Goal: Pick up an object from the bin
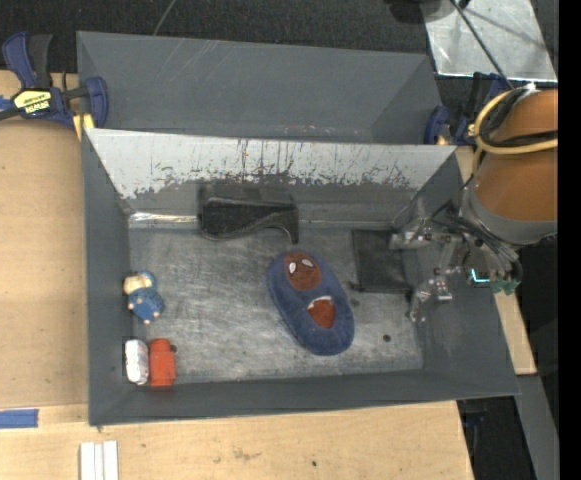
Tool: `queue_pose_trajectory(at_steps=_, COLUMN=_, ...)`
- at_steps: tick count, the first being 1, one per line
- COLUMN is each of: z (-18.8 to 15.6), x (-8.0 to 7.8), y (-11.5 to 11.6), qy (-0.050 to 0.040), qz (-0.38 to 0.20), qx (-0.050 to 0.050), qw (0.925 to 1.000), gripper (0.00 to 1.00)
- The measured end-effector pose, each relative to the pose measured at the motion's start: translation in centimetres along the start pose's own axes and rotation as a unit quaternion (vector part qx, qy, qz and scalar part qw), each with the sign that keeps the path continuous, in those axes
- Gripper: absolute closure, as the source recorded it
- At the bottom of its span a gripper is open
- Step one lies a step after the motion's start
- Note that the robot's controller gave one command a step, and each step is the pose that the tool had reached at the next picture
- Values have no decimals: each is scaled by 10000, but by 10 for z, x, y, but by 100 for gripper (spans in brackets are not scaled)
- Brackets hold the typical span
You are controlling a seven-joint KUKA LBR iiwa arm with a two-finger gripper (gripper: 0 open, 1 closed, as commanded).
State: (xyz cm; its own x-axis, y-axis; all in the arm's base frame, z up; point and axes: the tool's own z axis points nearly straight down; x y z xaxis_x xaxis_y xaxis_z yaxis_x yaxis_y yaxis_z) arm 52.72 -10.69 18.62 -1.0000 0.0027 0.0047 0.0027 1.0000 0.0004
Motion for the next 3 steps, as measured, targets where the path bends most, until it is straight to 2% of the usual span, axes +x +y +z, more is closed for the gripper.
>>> queue_pose_trajectory(at_steps=1, z=115, x=-36, y=10, qy=-64, qz=418, qx=3, qw=9991, gripper=0)
queue_pose_trajectory(at_steps=2, z=108, x=-41, y=9, qy=-131, qz=414, qx=11, qw=9991, gripper=100)
queue_pose_trajectory(at_steps=3, z=27, x=-42, y=6, qy=-84, qz=522, qx=8, qw=9986, gripper=100)
